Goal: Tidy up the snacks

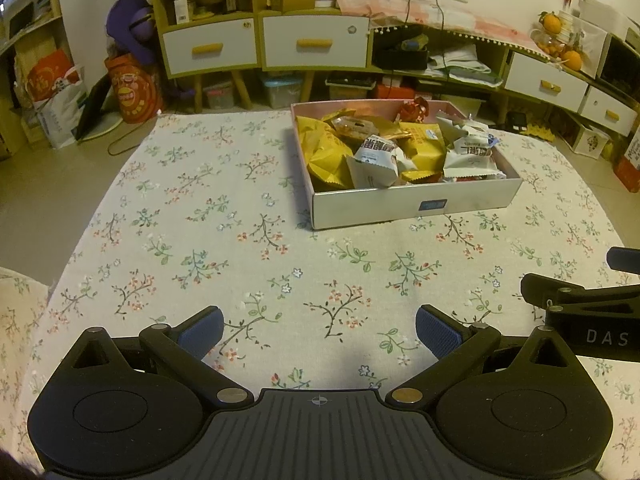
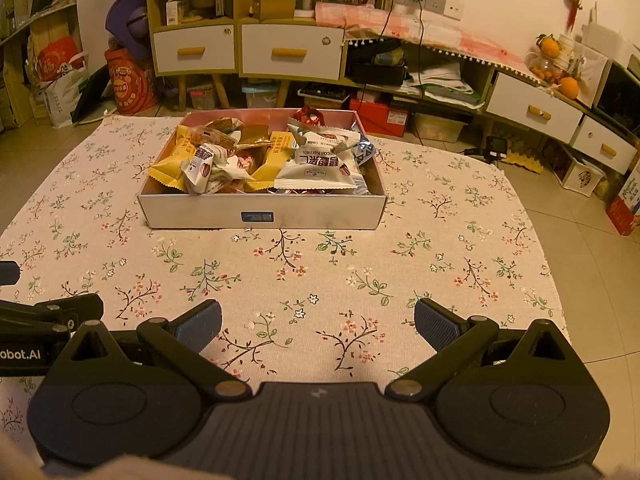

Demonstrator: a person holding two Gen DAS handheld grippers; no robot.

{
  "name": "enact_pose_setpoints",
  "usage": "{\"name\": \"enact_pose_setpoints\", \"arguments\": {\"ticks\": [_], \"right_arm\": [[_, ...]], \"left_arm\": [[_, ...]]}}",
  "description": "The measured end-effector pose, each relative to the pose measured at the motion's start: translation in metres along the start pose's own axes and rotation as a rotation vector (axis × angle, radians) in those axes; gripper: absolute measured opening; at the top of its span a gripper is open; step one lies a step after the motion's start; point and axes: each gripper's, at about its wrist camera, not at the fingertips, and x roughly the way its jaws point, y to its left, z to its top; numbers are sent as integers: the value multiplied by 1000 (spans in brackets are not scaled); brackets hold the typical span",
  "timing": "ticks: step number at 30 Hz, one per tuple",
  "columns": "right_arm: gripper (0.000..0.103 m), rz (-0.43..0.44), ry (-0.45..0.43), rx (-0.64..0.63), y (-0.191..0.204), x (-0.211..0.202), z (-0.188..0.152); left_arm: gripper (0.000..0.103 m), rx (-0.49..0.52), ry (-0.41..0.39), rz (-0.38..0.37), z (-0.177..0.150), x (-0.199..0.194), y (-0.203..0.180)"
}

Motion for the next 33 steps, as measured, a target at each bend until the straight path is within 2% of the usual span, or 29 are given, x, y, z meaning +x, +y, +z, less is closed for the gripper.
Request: {"name": "enact_pose_setpoints", "arguments": {"ticks": [33], "right_arm": [[103, 1, 3, 0, 1, 1, -1]], "left_arm": [[103, 0, 0, -1, -2, 1, -4]]}}
